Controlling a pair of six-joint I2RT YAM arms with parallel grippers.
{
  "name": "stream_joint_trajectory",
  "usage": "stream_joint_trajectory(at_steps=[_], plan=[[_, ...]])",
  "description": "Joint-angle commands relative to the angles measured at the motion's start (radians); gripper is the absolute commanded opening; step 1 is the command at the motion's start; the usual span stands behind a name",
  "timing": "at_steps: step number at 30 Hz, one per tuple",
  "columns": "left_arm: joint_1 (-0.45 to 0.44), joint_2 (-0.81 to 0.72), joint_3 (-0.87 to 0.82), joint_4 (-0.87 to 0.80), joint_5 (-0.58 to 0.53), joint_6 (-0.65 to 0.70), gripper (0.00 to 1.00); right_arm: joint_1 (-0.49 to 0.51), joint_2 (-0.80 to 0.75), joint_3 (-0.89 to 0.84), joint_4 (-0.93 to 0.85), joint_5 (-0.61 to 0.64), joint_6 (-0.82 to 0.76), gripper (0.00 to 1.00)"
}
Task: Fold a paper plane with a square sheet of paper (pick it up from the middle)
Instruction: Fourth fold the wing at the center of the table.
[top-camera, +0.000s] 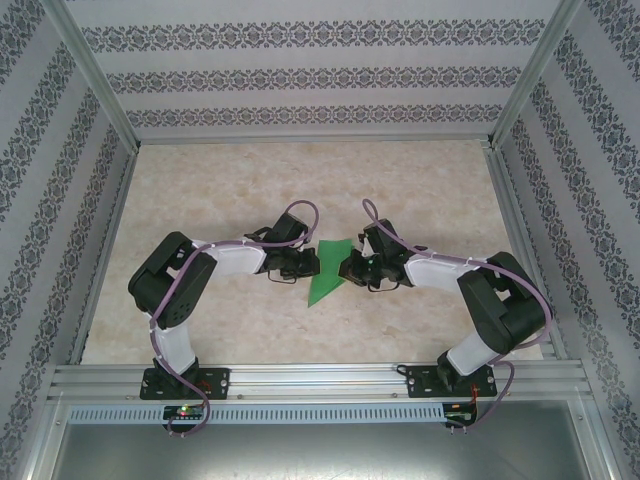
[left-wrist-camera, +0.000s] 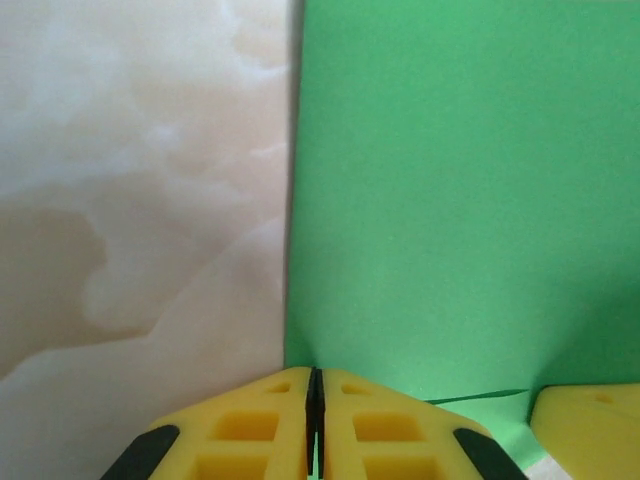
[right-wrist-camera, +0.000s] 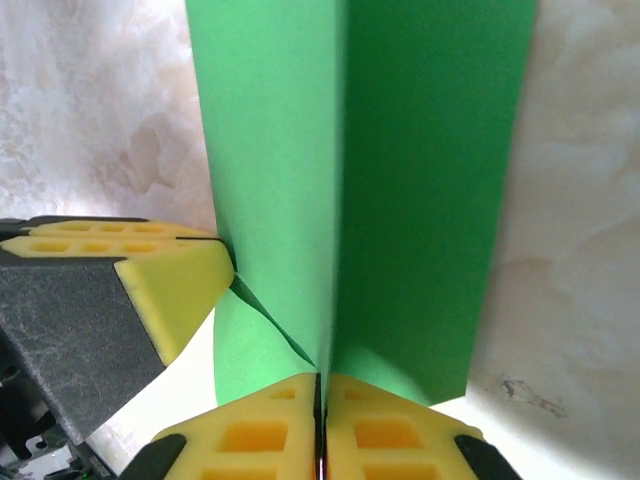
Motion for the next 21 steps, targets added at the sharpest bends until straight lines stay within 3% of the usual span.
stream_joint_trajectory(at_steps=[1,11,21], plan=[[-0.009,-0.042,0.019,-0.089,-0.018,0.007,0.15,-0.001,0.003,-0.017,-0.010,0.024,-0.015,0.07],[-0.016,-0.127,0.026,-0.112,0.020,-0.007,0.20,-0.013,0.039,-0.019,0.012,0.007,-0.025,0.06],[-0.047,-0.058,0.030,-0.112,0.079,0.015,0.19,-0.015,0.034,-0.011,0.008,-0.006,-0.028,0.06]])
